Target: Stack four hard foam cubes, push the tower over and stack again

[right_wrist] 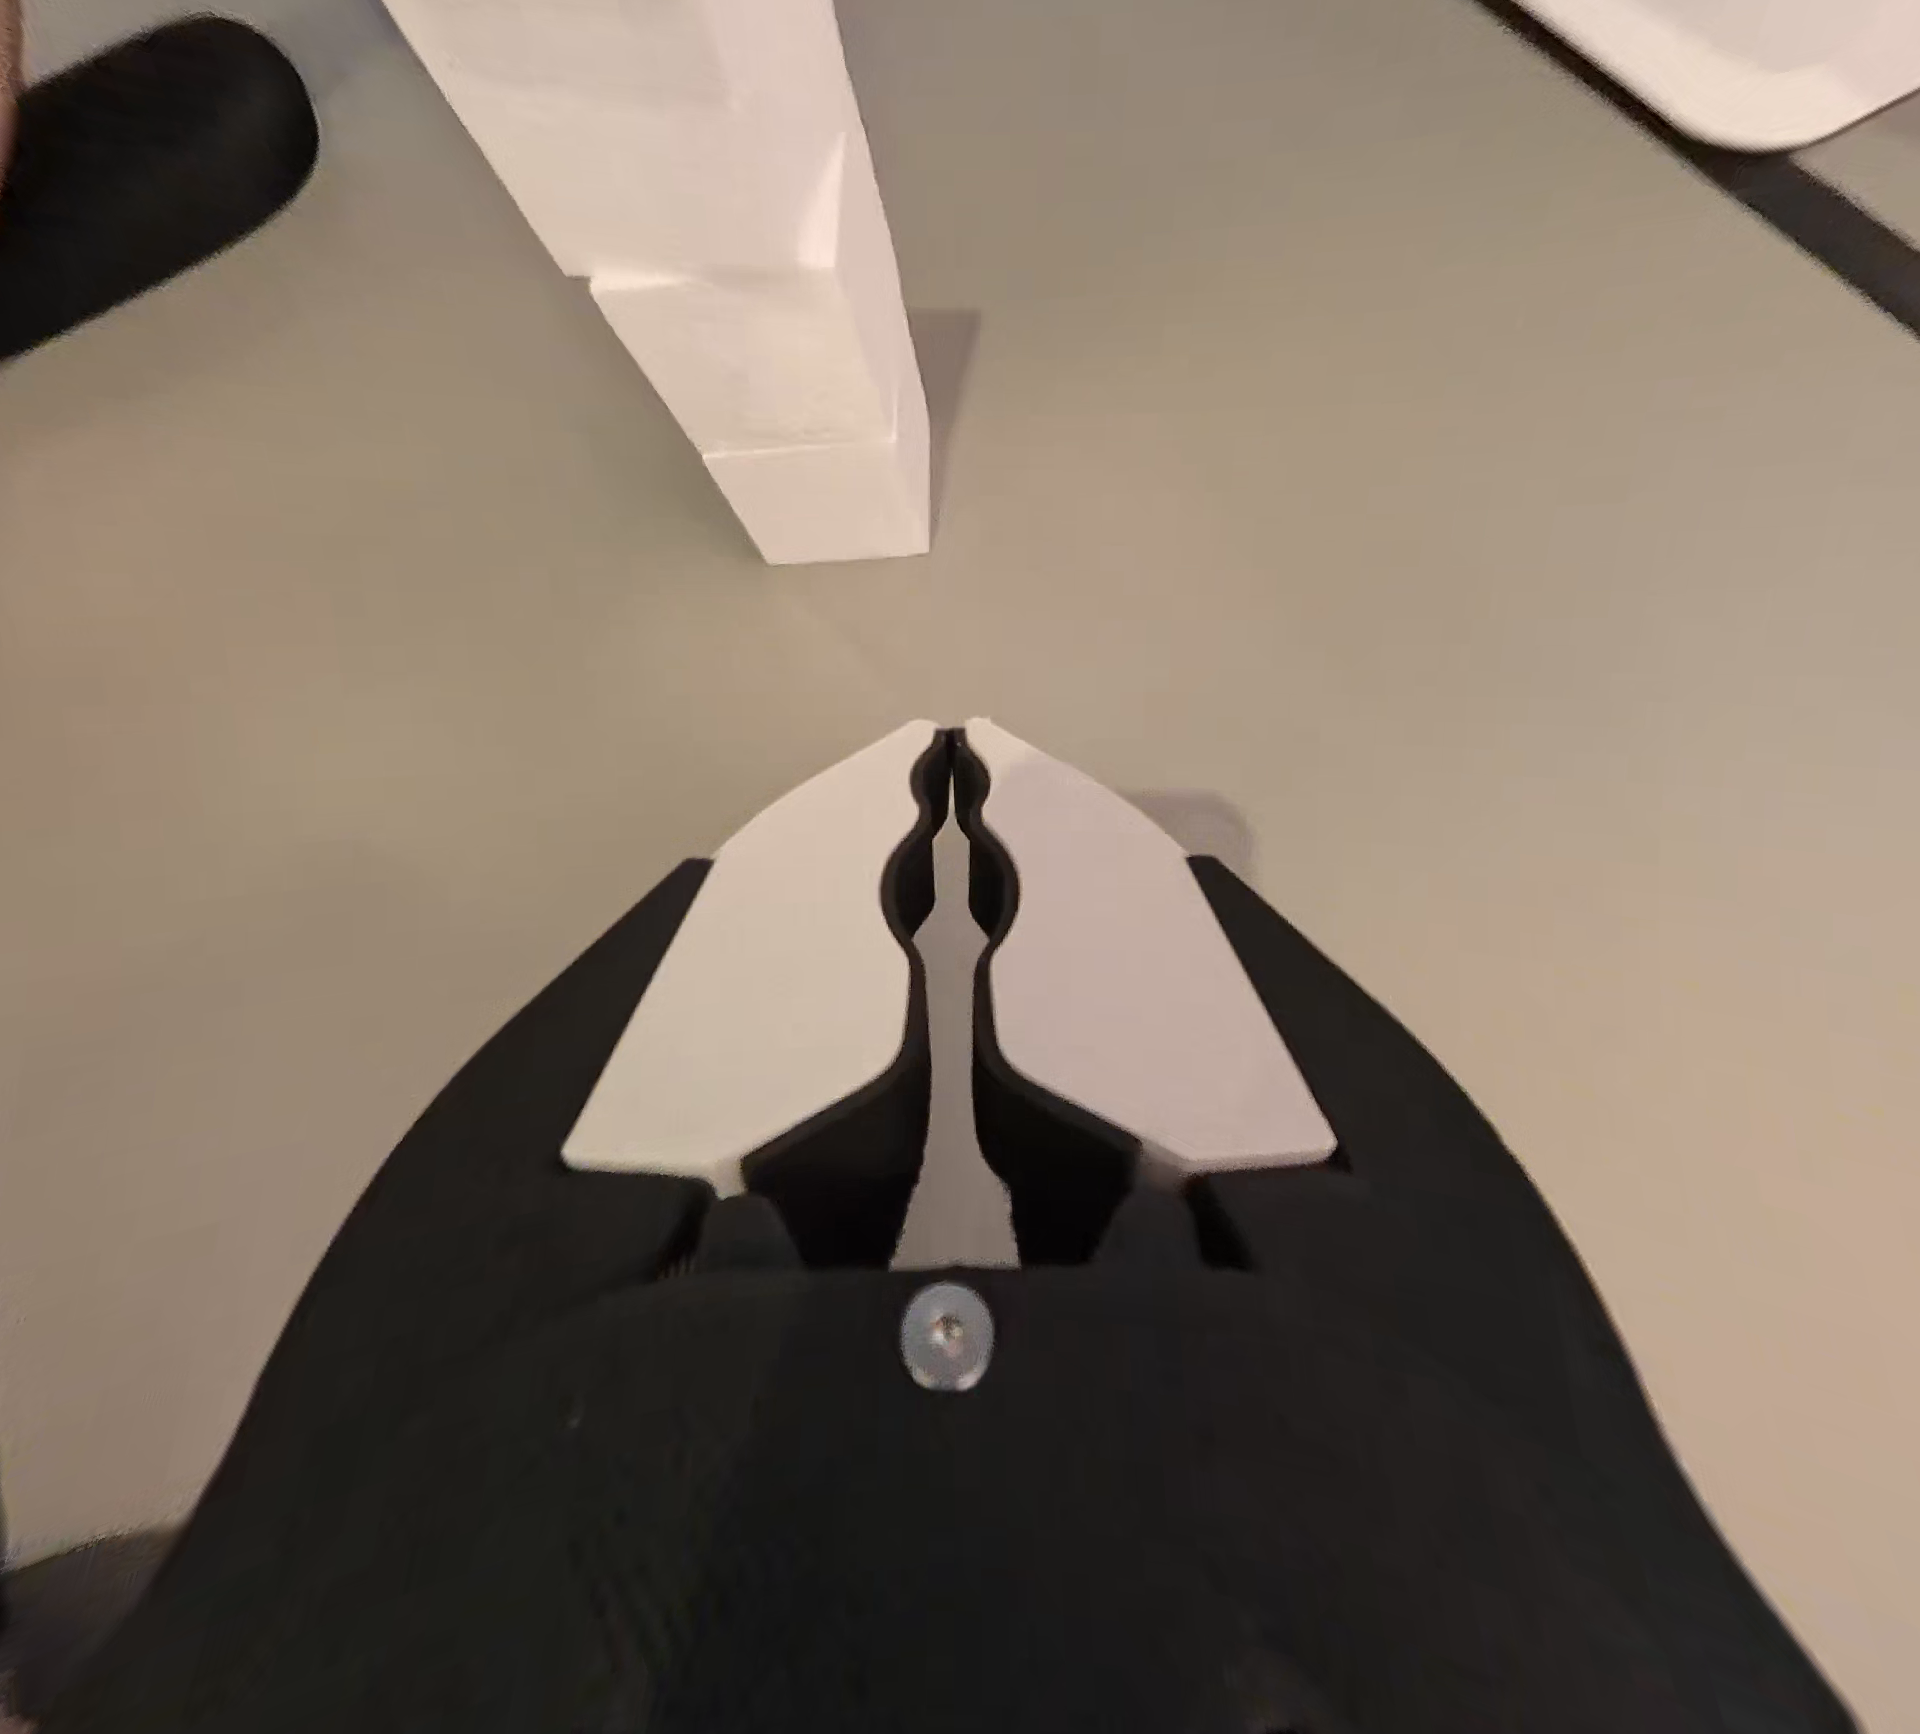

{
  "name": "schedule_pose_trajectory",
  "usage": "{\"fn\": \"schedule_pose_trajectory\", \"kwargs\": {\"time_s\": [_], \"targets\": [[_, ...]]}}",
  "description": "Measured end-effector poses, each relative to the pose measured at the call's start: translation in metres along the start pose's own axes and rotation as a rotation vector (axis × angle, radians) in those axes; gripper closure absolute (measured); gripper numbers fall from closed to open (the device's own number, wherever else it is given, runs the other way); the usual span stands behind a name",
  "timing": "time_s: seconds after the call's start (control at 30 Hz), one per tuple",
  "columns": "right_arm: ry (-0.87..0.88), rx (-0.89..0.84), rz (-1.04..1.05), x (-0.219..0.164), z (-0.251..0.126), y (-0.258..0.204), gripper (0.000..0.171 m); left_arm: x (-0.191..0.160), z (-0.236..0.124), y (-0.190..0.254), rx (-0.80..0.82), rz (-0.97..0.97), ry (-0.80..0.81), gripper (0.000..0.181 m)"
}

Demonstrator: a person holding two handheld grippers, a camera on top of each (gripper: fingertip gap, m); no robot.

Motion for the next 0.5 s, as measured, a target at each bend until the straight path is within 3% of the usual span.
{"fn": "schedule_pose_trajectory", "kwargs": {"time_s": [0.13,0.27,0.5], "targets": [[-0.269,-0.031,0.056,0.029,0.009,-0.004,0.170,-0.029,0.013,0.000,-0.118,-0.085,0.029,0.181],[-0.363,-0.010,0.229,0.052,0.023,-0.007,0.170,-0.049,0.028,0.000,-0.098,-0.046,-0.107,0.181],[-0.513,0.015,0.204,0.108,0.070,-0.012,0.171,-0.035,0.017,-0.001,-0.085,-0.064,-0.052,0.181]]}}
Point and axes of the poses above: each gripper's, where its closed fingertips meet, z out along the fingers, x out of its top, y = z × x across the jaws, the point moved 10 cm from there along -z, back along the fingers, and after that the axes turned 14 degrees about -z, right-handed, at the moved point
